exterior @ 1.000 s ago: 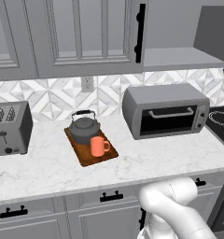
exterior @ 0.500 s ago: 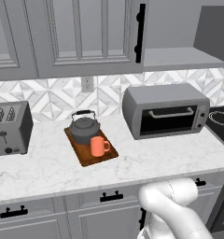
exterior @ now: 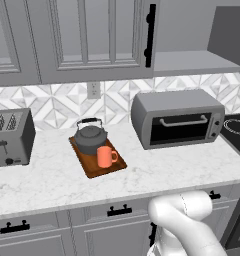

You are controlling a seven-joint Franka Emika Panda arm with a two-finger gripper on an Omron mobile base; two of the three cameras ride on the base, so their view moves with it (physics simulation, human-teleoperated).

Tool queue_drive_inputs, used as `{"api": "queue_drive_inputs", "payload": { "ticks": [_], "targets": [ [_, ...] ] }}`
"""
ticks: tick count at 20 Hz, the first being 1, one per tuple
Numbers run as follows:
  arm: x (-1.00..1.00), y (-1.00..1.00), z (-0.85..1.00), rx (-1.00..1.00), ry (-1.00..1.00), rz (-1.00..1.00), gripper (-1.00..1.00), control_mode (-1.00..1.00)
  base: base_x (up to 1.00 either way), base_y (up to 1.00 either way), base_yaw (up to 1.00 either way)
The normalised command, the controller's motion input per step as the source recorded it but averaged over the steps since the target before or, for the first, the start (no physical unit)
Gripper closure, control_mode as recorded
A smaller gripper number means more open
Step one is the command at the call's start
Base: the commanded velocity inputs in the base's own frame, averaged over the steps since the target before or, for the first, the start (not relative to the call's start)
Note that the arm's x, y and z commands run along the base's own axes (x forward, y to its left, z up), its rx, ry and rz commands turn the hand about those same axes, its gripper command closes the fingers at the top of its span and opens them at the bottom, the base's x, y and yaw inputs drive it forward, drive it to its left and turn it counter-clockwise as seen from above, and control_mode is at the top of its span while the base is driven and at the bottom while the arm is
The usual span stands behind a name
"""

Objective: Pick the kettle from the counter and place it on the tray. Then pick the mug from the cabinet and place it on the tray. Then close the cabinet doors.

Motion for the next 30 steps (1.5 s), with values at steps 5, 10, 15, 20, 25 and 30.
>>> {"api": "queue_drive_inputs", "payload": {
  "ticks": [5,10,15,20,25,30],
  "targets": [
    [-0.50,-0.51,0.01,0.00,0.00,-0.24,-1.00,-1.00,0.00,0.00,0.00],
    [-0.23,-0.62,0.00,0.00,0.00,-0.24,-1.00,-1.00,0.00,0.00,0.00],
    [0.00,-0.70,0.00,0.00,0.00,-0.14,-1.00,-1.00,0.00,0.00,0.00],
    [0.09,-0.56,0.00,0.00,0.02,-0.10,-1.00,-1.00,0.00,0.00,0.00],
    [0.47,-0.33,-0.04,-0.12,0.19,-0.05,-1.00,-1.00,0.00,0.00,0.00],
    [0.50,-0.13,-0.01,-0.11,0.08,0.02,-1.00,-1.00,0.00,0.00,0.00]
  ]
}}
